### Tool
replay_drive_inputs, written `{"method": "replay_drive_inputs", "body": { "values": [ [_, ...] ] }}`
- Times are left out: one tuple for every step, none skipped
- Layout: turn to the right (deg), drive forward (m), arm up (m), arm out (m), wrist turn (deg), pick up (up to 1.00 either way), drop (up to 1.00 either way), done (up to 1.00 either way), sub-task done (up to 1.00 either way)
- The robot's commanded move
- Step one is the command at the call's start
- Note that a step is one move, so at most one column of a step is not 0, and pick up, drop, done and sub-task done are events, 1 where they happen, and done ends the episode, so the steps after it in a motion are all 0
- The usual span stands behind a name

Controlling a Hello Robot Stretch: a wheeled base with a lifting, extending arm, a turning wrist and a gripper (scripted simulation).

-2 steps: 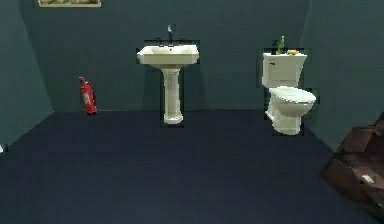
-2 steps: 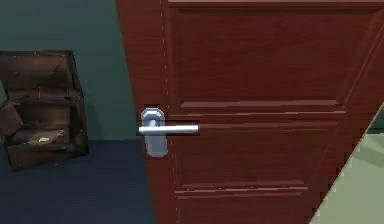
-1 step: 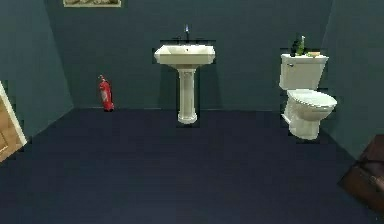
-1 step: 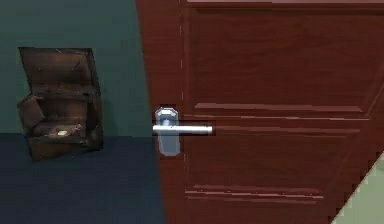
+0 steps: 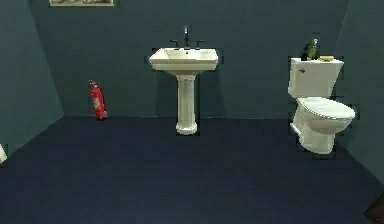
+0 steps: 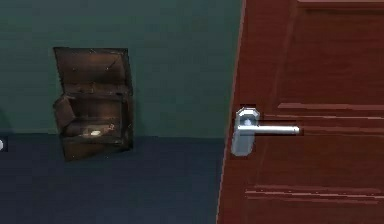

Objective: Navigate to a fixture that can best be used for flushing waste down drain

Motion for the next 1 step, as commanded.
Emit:
{"method": "replay_drive_inputs", "body": {
  "values": [
    [45.0,0.00,0.00,0.00,0.0,0.00,0.00,0.00,0.00]
  ]
}}
